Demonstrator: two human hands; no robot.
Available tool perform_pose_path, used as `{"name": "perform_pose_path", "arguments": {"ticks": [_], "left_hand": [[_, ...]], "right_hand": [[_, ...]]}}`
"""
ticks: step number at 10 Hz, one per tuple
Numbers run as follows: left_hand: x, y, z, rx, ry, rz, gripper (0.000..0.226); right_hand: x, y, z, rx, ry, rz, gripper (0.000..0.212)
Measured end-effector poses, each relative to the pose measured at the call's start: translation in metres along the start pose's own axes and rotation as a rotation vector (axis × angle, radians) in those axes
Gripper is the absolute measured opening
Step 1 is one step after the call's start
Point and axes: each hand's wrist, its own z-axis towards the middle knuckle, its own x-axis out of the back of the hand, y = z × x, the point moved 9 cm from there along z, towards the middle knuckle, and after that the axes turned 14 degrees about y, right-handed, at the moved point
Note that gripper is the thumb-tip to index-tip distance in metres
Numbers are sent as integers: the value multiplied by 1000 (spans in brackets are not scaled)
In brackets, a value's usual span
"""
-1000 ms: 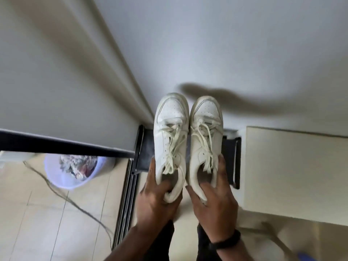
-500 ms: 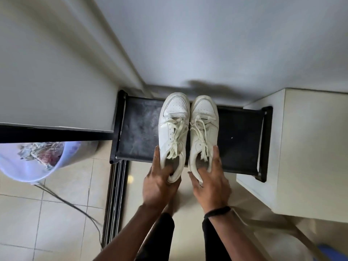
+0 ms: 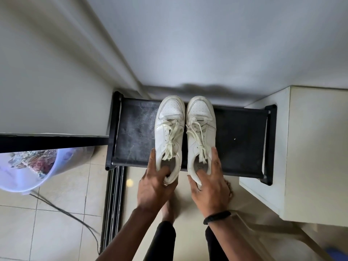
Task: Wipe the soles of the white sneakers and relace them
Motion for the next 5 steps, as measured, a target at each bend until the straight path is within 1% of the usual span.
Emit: {"name": "perform_pose_path", "arguments": {"ticks": [1, 2, 3, 4, 5], "left_hand": [[-5, -1, -1, -14, -26, -8, 28], [-4, -4, 3, -33, -48, 59, 40], [-1, -4, 1, -64, -85, 194, 84], [28, 19, 3, -84, 10, 187, 83], [53, 55, 13, -156, 111, 153, 64]], "right_hand": [[0, 4, -1, -13, -22, -18, 23], [2, 6, 1, -9, -35, -82, 28], [8, 4, 5, 18, -19, -166, 42], [34, -17, 11, 54, 87, -101, 45], [62, -41, 26, 87, 201, -79, 54]]}}
